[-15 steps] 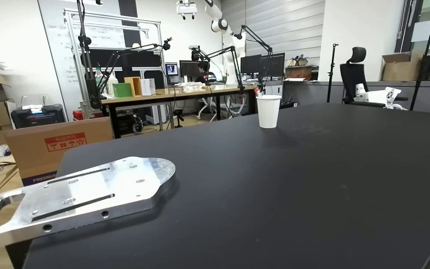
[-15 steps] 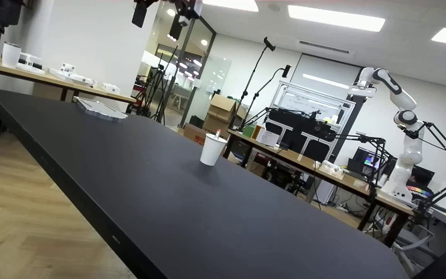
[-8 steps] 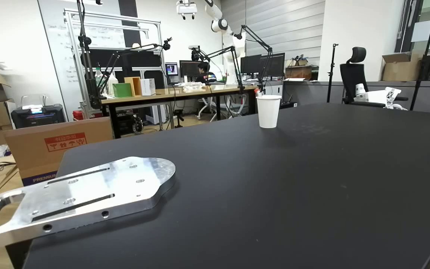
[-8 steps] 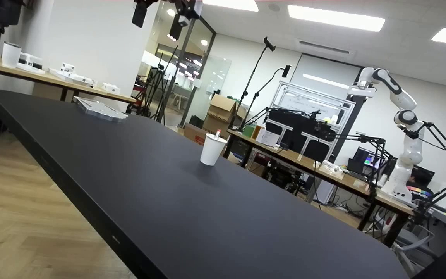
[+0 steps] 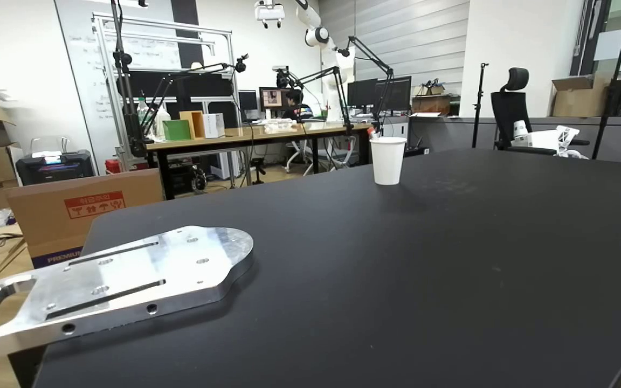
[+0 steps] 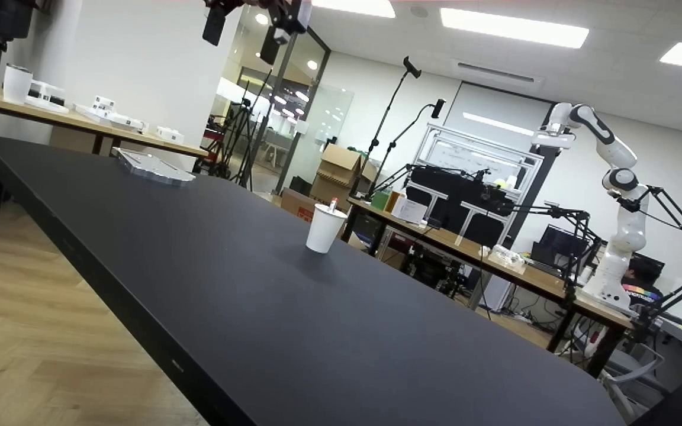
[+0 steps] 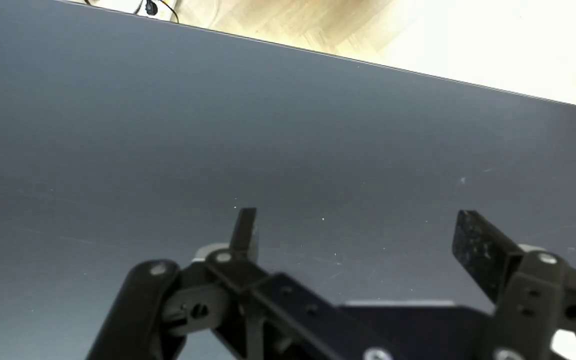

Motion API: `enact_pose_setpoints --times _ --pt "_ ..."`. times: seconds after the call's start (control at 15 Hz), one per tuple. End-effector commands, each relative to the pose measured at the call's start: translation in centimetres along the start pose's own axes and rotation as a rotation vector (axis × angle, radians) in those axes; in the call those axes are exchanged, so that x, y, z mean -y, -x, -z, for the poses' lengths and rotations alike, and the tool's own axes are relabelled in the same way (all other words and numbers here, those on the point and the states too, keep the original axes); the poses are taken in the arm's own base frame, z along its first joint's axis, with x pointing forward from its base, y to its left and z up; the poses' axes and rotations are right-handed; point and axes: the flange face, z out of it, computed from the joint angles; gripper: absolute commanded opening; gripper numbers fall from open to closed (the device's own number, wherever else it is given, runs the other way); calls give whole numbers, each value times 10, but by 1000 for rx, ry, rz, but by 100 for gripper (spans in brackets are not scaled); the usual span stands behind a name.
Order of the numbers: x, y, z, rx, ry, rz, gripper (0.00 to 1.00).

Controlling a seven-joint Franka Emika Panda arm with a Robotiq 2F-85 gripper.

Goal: Remove the marker from the cup and put it on the table

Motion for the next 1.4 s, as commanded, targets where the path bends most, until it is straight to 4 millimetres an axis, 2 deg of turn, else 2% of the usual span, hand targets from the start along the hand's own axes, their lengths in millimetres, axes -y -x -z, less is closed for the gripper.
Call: enact_pose_setpoints --times 0.0,0.2,0.47,0.87,1.13,1.33 --pt "-26 -32 -15 12 -3 19 100" --pt "-52 -76 -37 28 -13 54 100" --pt "-76 -137 -67 80 -14 127 100" --pt "-79 -227 -120 118 -2 234 100" --pt "-75 -280 -132 74 -6 244 100" --pt "-72 -317 -122 7 3 225 100"
